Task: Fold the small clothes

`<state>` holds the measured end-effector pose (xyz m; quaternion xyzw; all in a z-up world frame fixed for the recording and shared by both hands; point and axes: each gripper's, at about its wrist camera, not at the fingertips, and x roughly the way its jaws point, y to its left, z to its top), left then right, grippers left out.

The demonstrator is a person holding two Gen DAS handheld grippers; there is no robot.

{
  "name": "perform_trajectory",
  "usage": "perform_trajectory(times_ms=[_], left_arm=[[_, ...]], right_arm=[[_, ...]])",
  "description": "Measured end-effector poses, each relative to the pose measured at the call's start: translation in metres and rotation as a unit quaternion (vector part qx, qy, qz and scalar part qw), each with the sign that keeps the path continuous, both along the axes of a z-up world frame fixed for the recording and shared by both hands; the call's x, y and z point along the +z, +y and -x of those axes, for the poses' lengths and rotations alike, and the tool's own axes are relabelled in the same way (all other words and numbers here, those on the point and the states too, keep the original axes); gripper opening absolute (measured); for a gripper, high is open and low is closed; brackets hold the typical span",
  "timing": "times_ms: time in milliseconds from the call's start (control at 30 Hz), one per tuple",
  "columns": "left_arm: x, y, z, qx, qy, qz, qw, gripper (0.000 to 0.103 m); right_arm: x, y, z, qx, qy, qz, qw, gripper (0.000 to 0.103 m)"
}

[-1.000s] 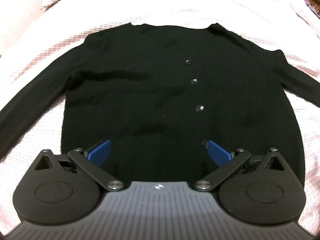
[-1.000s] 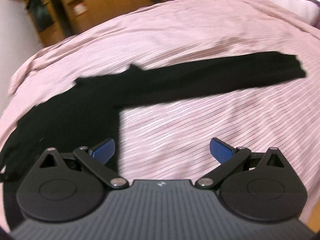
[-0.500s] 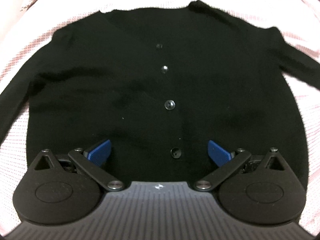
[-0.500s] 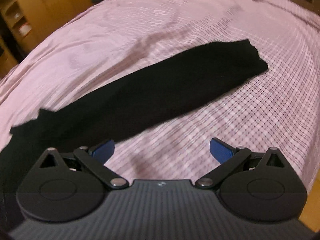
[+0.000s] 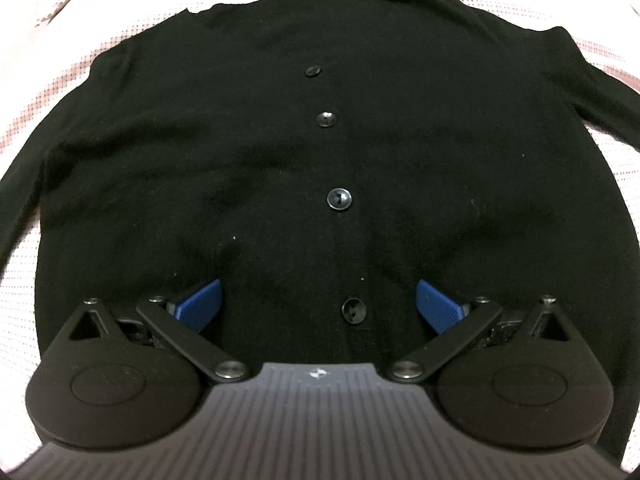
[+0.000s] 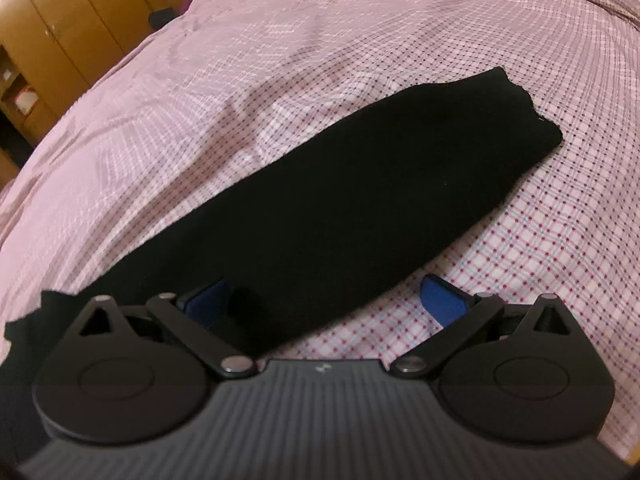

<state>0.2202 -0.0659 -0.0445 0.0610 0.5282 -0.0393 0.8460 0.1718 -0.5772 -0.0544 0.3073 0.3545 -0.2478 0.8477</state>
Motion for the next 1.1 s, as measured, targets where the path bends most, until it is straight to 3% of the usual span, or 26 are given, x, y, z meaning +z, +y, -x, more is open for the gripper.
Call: perform_trajectory(times_ms=[433,533,600,633,700,800,1100], left_arm=[[-0.001,0.001,0.000,0.001,0.000,0.003,1.0000,0.103],[0.000,0.002,0.001,0.000,0.000,0.005,1.0000,0.103],[0.003,0.004,0.000,0.001,0.002,0.009,1.0000,0.103],[0.004,0.005,0.000,0.001,0.003,0.011,0.9999,0.103],[0.008,0.009,0.001,0.001,0.005,0.014,0.9999,0.103],[0.014,0.017,0.004,0.006,0.001,0.018,0.9998,0.103],[0.034,0.035,0.011,0.017,-0.018,0.027,0.9993,0.103]], right_arm=[[0.001,-0.023,-0.007,-0.055,-0.034,-0.059,0.996,0.103],[0.003,-0.020,-0.008,-0.057,-0.025,-0.038,0.997,0.082],[0.004,-0.020,-0.007,-0.060,-0.022,-0.027,0.998,0.058],[0.005,-0.021,-0.006,-0.061,-0.025,-0.027,0.997,0.051],[0.004,-0.023,-0.005,-0.060,-0.032,-0.033,0.997,0.020],[0.003,-0.025,-0.001,-0.054,-0.050,-0.051,0.996,0.012],[0.035,0.007,-0.003,0.022,-0.103,-0.013,0.994,0.010]])
